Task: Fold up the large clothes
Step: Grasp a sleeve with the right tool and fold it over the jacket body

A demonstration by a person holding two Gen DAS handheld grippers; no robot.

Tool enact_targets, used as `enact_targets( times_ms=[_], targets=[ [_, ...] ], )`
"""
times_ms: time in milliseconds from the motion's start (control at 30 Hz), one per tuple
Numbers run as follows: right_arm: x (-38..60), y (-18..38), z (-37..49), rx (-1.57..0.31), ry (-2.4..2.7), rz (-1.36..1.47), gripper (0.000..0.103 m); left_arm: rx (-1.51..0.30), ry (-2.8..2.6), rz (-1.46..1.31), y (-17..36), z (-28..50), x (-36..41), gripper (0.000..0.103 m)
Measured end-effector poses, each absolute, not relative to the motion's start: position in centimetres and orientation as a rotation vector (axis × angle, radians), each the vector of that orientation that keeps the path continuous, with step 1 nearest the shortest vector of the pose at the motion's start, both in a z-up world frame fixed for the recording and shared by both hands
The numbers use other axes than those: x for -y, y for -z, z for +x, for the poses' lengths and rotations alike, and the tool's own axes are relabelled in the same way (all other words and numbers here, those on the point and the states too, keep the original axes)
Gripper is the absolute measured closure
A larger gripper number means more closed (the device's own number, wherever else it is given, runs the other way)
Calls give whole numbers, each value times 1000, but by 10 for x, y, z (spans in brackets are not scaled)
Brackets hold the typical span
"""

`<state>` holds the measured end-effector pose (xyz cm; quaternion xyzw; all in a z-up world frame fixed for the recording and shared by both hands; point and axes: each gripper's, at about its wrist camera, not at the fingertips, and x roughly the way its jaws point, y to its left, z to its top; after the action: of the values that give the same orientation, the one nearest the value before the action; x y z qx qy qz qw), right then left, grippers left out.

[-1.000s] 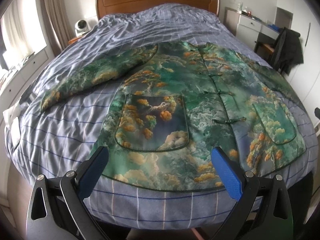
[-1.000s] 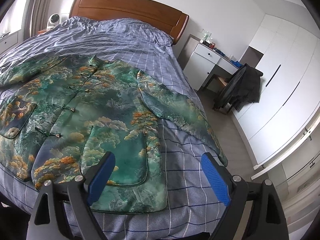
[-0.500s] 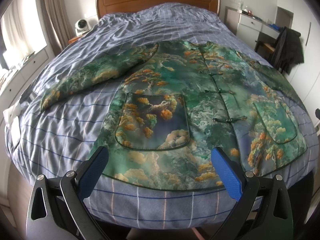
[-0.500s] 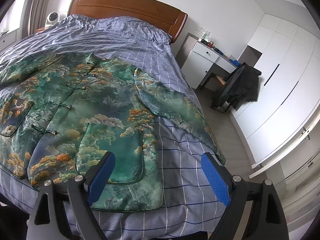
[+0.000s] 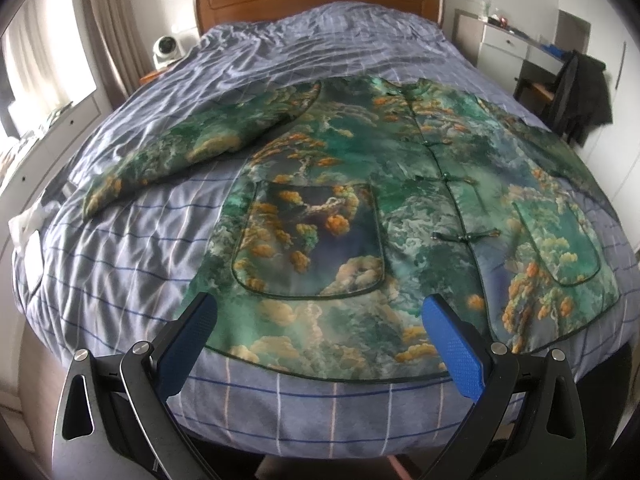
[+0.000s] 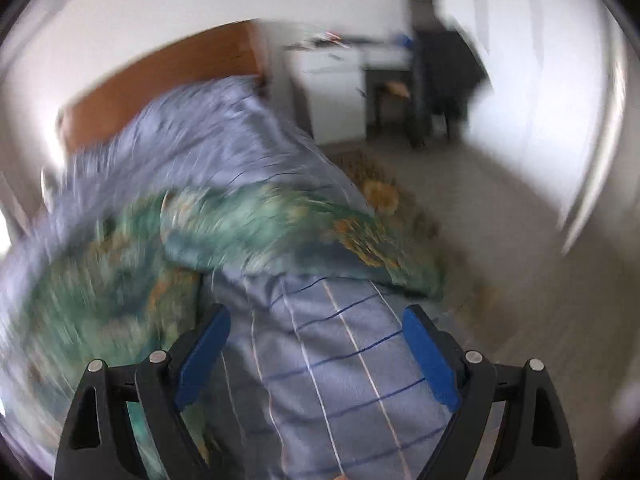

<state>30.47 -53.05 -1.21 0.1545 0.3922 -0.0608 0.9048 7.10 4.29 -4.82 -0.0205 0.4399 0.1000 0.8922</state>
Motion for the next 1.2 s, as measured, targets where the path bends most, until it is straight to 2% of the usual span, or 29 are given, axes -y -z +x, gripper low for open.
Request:
enact_targets(
  times_ms=[133,267,500,567,600,667,700,733,800,1000,1100,1200],
  targets=[
    [585,51,332,-846,92,685,13,-919,-200,-16,48,72,-36,1],
    [614,101,359,-857,139,936,13,-922,-216,-10,47,72,-39,1],
    [641,153,388,-821,271,1118,16,-947,-263,-29,51,75,-51,1],
    [648,164,395,-809,305,1155,21,-955,-270,-24,53,76,-50,1],
    [650,169,398,-810,333,1156,29,-959,-273,-19,54,76,-50,1],
    [651,173,403,-814,391,1108,51,-963,-275,-12,54,76,-49,1],
    [651,170,406,-817,412,1062,71,-962,-277,-11,54,76,-49,1],
    [648,162,410,-809,435,986,82,-960,-277,-14,54,76,-50,1],
    [627,121,420,-727,436,751,89,-962,-280,-17,55,76,-52,1],
    [503,-11,437,-520,127,274,90,-988,-273,-47,65,84,-56,1],
    [435,-47,438,-476,-45,167,91,-981,-256,-60,64,82,-54,1],
    [365,-51,442,-512,-210,116,91,-972,-249,-61,61,79,-55,1]
  ],
)
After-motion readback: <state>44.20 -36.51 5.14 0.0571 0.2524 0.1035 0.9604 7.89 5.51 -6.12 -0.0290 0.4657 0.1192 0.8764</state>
